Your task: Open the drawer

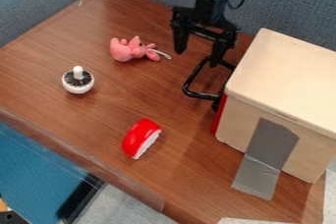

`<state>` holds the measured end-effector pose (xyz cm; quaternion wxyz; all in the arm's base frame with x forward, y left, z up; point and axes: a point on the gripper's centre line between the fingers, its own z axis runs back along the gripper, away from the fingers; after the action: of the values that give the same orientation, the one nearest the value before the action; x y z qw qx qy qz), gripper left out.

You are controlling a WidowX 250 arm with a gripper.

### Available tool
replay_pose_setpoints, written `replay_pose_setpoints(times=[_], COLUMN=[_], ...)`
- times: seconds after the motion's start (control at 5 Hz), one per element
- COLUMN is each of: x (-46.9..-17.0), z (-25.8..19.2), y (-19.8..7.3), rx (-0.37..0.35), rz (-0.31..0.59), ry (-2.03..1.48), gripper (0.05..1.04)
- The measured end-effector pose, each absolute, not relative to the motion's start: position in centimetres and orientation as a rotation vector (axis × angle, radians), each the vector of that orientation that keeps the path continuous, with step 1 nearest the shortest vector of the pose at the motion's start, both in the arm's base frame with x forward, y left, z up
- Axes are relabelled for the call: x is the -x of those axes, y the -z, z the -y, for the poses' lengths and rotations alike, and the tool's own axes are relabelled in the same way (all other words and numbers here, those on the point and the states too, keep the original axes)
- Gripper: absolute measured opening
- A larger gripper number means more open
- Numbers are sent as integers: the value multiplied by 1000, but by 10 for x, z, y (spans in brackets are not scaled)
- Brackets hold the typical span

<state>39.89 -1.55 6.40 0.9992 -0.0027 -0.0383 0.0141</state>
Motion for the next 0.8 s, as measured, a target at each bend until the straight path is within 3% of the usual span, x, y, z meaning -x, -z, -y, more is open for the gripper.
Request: replay_pose_setpoints(times=[0.4,0.6,0.8], x=[-387,-384,-382], z=[22,16,2], y=[-55,-42,-35], rx=[-16,-46,-61], rz=[36,2,-13], ry=[5,2,-31], gripper=[1001,950,693])
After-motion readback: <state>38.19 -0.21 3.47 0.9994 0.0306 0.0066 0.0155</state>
